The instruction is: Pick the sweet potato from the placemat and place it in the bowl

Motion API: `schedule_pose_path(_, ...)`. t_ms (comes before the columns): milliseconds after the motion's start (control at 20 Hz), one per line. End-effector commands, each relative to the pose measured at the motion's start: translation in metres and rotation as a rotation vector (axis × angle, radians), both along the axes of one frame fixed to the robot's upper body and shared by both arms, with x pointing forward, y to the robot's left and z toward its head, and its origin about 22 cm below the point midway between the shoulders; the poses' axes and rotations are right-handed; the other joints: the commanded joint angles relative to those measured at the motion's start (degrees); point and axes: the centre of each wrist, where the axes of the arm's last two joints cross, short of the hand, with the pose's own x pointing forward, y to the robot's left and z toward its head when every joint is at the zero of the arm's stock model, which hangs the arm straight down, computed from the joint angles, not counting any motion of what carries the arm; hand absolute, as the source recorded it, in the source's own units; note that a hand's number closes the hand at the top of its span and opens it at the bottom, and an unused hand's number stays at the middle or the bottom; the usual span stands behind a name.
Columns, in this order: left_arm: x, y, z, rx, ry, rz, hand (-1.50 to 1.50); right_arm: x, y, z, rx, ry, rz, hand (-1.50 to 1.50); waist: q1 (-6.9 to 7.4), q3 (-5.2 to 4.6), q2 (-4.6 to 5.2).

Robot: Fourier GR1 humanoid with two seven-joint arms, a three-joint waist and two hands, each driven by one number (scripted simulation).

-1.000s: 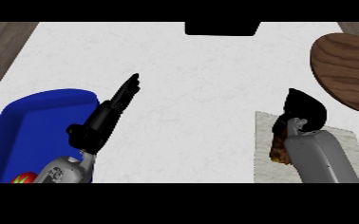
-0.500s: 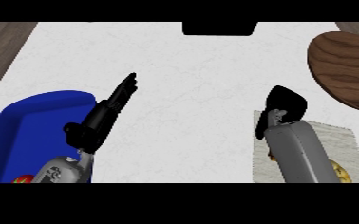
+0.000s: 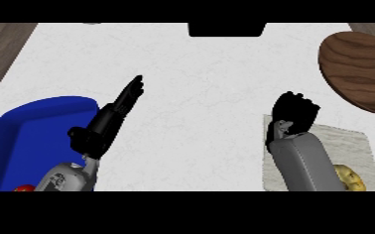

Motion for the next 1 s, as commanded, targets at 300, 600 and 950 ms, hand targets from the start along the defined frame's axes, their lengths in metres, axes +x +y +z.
schedule_pose_path(300,-0.005,0.004,-0.003,0.000,0.012,0.000,0.00,-0.012,-0.004,-0.013,-0.202,0.059,-0.164,-1.50,-0.05,0.04,0.03)
schedule_pose_path(600,-0.003,-0.001,0.013,-0.011,0.015,-0.006,0.00,-0.024,-0.033,-0.028,-0.191,0.088,-0.212,-1.50,-0.02,0.07,0.03)
schedule_pose_path(950,-0.001,0.013,0.003,0.001,0.004,-0.002,0.00,-0.024,-0.040,-0.032,-0.173,0.059,-0.195,-1.50,0.22,0.06,0.14)
